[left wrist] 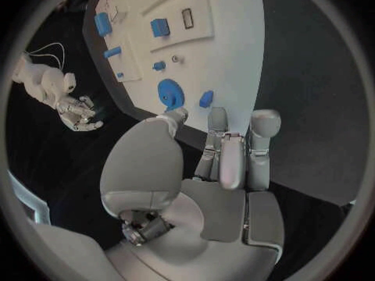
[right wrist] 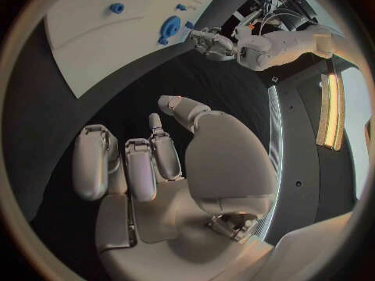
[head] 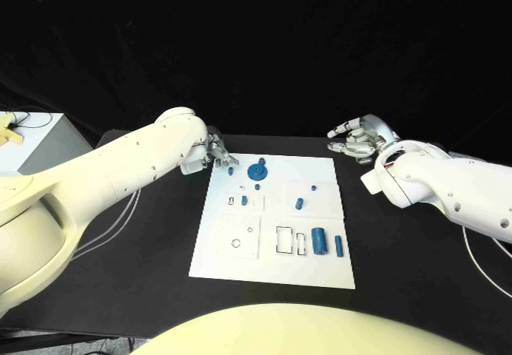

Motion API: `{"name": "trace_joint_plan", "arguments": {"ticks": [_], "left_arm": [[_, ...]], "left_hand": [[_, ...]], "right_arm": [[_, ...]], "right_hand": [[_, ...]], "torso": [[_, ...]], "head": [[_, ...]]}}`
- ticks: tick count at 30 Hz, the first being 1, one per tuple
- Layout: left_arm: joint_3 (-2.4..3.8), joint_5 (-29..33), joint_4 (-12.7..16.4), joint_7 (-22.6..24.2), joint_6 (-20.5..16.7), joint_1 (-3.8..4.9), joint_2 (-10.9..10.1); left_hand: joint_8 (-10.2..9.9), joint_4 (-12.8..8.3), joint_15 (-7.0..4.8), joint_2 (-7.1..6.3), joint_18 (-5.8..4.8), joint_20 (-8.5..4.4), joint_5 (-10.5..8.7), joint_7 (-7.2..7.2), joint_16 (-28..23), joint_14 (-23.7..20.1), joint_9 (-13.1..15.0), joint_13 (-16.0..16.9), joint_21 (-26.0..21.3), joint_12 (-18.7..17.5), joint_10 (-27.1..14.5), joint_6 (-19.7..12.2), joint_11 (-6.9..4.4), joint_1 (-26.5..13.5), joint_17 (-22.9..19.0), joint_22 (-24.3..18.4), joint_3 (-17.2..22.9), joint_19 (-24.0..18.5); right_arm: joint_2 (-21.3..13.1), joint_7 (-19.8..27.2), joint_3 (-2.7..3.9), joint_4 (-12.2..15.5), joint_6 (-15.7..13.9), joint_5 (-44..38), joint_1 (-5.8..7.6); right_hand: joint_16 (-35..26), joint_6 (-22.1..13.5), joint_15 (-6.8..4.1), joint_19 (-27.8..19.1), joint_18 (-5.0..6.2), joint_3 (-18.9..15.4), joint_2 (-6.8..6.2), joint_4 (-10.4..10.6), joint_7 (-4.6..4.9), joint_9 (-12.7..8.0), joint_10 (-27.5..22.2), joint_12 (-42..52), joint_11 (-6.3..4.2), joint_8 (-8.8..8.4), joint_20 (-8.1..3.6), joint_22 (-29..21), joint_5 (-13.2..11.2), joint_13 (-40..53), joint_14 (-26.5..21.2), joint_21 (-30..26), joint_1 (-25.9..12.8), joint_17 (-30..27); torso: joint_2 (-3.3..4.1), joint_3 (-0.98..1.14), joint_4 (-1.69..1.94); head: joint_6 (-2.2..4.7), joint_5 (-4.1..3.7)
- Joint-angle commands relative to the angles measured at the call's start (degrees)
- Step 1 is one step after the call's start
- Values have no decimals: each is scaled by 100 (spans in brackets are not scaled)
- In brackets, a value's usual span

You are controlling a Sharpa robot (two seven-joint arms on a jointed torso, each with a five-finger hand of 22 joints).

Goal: Assemble the parts on the task board

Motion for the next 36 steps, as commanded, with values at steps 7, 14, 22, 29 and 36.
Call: {"name": "trace_joint_plan", "arguments": {"ticks": [7, 14, 22, 29, 36], "left_arm": [[-35, 13, -52, -47, 269, 15, 59], [-64, 52, -102, -27, 293, 13, 88], [-101, 105, -127, -6, 291, 10, 92], [-110, 140, -141, 2, 263, 9, 85], [-113, 177, -147, 15, 258, 9, 93]], "left_hand": [[41, 1, 37, 55, 78, 34, -4, 0, 30, 15, -13, -11, 1, 28, -29, -36, 9, -35, 49, 3, -19, -14], [51, -6, 38, 85, 75, 35, 4, 0, 31, 12, -21, -16, 10, 32, -34, -38, 9, -22, 47, 17, -10, -10], [106, -15, 37, 195, 75, 38, 18, -2, 36, 2, -46, -37, 15, 49, -45, -22, 6, 65, 37, 22, 49, -17], [149, -18, 35, 298, 76, 38, 18, -3, 39, -6, -71, -58, 19, 63, -54, -26, 3, 156, 27, 25, 127, -22], [191, -30, 30, 394, 72, 38, 29, -12, 50, -5, -99, -81, 37, 76, -60, -39, -4, 271, 32, 47, 222, -17]], "right_arm": [[23, 77, 2, 2, 8, -3, -2], [35, 80, 2, -3, 13, -3, -2], [40, 85, 2, -6, 6, -3, -2], [38, 84, 2, -5, 3, -4, -2], [43, 85, 2, -6, 6, -4, -2]], "right_hand": [[-7, -40, -17, 145, 118, 7, -23, 32, -7, -8, -48, -18, -4, 19, -22, 772, 30, 304, 399, -19, -34, 785], [-7, -40, -17, 145, 118, 7, -23, 32, -7, -8, -48, -18, -4, 19, -22, 772, 30, 304, 399, -19, -34, 785], [-11, -40, -18, 143, 119, 13, -19, 34, -7, -8, -46, -17, -5, 23, -23, 771, 32, 305, 397, -23, -28, 783], [-11, -40, -18, 143, 119, 13, -19, 34, -7, -8, -46, -17, -5, 23, -23, 771, 32, 305, 397, -23, -28, 783], [-11, -40, -18, 143, 119, 13, -19, 34, -7, -8, -46, -17, -5, 23, -23, 771, 32, 305, 397, -23, -28, 783]], "torso": [[-1, -8, 2], [4, -7, -4], [2, 0, -2], [5, 0, -4], [5, 1, -1]], "head": [[0, 11], [0, 17], [0, 11], [0, 4], [0, -2]]}}
